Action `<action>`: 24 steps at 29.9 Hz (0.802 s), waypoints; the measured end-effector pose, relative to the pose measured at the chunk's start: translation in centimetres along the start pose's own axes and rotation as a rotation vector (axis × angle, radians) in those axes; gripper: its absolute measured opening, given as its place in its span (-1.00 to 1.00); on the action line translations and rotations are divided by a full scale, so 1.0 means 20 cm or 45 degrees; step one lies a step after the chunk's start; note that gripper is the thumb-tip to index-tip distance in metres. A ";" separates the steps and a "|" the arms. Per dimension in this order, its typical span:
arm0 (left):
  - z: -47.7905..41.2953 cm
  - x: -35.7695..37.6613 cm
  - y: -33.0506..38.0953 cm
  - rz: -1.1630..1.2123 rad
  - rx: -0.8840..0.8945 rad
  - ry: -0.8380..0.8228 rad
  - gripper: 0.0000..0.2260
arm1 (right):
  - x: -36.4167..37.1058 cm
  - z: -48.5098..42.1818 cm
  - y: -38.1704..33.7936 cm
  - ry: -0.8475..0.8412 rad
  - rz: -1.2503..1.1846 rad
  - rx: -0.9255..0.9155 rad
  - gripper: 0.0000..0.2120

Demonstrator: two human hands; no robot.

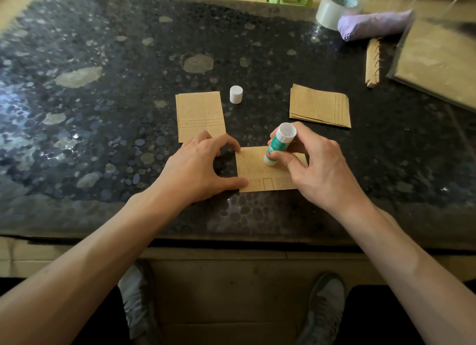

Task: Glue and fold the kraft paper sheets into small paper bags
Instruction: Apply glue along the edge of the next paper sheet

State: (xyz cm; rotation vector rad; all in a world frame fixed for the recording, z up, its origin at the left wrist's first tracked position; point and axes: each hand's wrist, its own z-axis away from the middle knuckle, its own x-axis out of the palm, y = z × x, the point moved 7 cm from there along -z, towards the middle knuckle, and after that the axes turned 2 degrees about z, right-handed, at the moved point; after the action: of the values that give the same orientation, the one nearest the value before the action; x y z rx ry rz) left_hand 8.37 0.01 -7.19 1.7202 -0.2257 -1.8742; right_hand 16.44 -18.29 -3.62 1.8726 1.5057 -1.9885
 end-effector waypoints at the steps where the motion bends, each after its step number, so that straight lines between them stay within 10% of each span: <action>1: 0.00 0.00 0.00 -0.001 -0.001 -0.003 -0.40 | 0.00 0.00 0.00 -0.008 -0.010 -0.001 -0.76; 24: 0.00 0.00 0.00 0.004 0.010 -0.022 -0.40 | -0.03 0.05 0.00 0.066 0.039 -0.022 -0.73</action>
State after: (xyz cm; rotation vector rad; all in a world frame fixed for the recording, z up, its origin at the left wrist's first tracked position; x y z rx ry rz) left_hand 8.45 0.02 -7.13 1.7085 -0.2430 -1.8893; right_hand 15.90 -19.34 -3.37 1.9432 1.4922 -1.9223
